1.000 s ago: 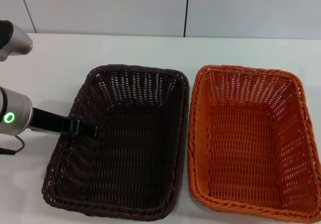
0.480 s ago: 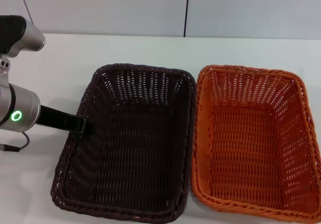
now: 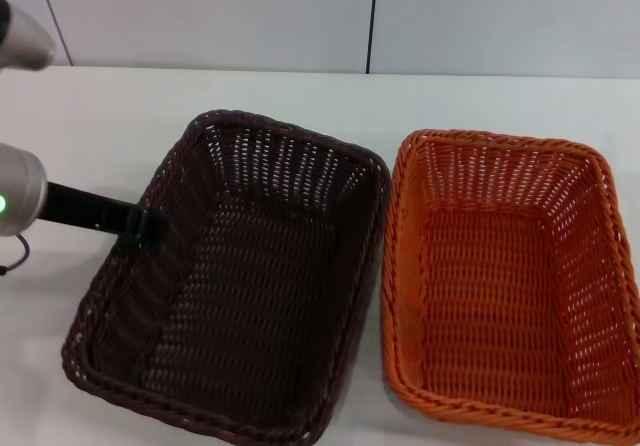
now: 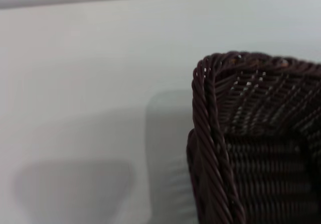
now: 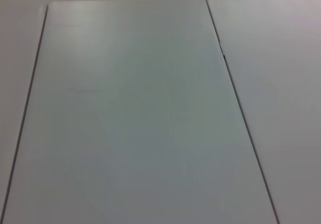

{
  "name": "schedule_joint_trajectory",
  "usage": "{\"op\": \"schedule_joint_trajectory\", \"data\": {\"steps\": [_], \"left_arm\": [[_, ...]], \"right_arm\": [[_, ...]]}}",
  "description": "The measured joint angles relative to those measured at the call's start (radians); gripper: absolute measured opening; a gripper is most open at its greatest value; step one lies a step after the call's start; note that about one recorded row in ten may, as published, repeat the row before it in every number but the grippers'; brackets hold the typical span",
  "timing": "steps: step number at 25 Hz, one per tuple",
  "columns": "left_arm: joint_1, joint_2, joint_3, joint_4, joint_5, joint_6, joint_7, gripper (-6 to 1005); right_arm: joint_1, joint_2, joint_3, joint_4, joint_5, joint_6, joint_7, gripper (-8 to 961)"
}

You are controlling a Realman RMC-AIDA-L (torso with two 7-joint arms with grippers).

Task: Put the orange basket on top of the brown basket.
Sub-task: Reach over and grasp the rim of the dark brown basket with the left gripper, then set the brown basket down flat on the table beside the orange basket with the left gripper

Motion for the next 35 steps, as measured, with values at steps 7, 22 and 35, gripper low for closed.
{"op": "schedule_joint_trajectory", "data": {"steps": [7, 22, 35], "left_arm": [[-0.061, 0.005, -0.188, 0.015, -0.061, -0.103, 0.186, 223], [-0.235, 0.153, -0.428, 0.122, -0.193, -0.297, 0.531, 200], [-0.358, 0.283, -0.489, 0.291, -0.323, -0.434, 0.84, 204]], "right_arm": [[-0.007, 0.001, 0.006, 0.0, 0.002, -0.006, 0.001, 747], [-0.022, 0.003, 0.033, -0.006, 0.028, 0.0, 0.001, 746], [-0.107, 0.011, 0.03, -0.014, 0.081, -0.029, -0.003, 747]]}}
